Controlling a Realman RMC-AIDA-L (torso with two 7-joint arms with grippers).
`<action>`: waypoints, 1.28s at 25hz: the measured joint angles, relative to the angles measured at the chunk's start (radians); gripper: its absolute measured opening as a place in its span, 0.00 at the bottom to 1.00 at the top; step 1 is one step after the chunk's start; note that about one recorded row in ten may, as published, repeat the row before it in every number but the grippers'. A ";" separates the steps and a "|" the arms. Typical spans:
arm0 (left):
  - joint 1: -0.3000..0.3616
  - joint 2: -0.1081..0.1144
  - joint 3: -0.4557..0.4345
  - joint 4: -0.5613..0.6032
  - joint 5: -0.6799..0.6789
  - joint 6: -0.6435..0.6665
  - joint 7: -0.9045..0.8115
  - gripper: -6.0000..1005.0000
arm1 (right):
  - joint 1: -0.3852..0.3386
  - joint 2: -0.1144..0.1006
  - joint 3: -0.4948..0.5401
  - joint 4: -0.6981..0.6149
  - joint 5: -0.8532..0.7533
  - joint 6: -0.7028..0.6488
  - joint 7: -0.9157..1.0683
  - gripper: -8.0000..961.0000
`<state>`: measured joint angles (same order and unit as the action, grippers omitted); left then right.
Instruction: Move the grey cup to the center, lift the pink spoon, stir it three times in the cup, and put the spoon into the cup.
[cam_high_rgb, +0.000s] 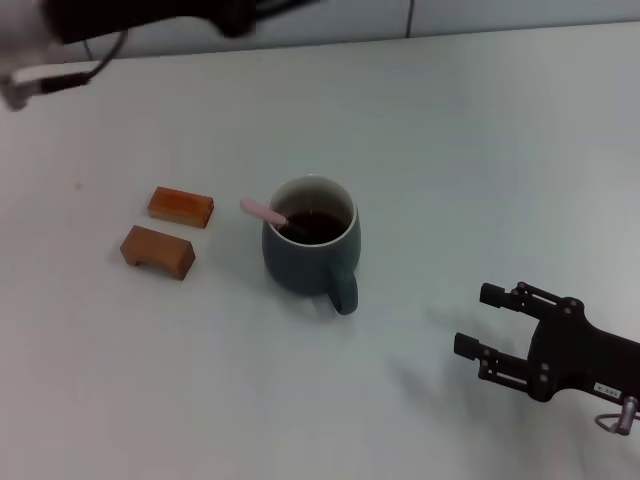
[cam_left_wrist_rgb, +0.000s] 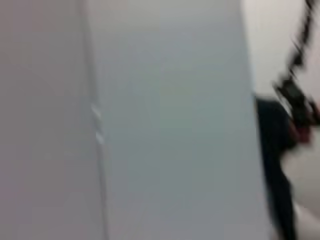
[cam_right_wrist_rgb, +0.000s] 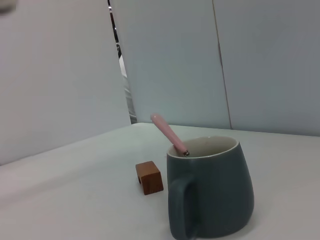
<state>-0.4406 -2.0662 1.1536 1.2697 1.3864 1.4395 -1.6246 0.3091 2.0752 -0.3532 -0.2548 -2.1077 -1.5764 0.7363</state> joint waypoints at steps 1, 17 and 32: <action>0.041 0.000 -0.028 -0.151 -0.141 0.005 0.107 0.46 | 0.002 -0.001 0.000 0.000 0.000 0.002 0.005 0.78; 0.188 0.000 -0.126 -1.089 -0.345 0.253 1.071 0.61 | 0.005 0.000 0.016 -0.014 0.003 0.009 0.021 0.78; 0.239 0.012 -0.090 -1.142 -0.180 0.138 1.175 0.83 | 0.015 0.003 0.016 -0.010 0.003 0.002 0.012 0.78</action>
<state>-0.2021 -2.0544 1.0639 0.1277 1.2063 1.5774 -0.4494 0.3241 2.0781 -0.3374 -0.2650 -2.1045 -1.5747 0.7487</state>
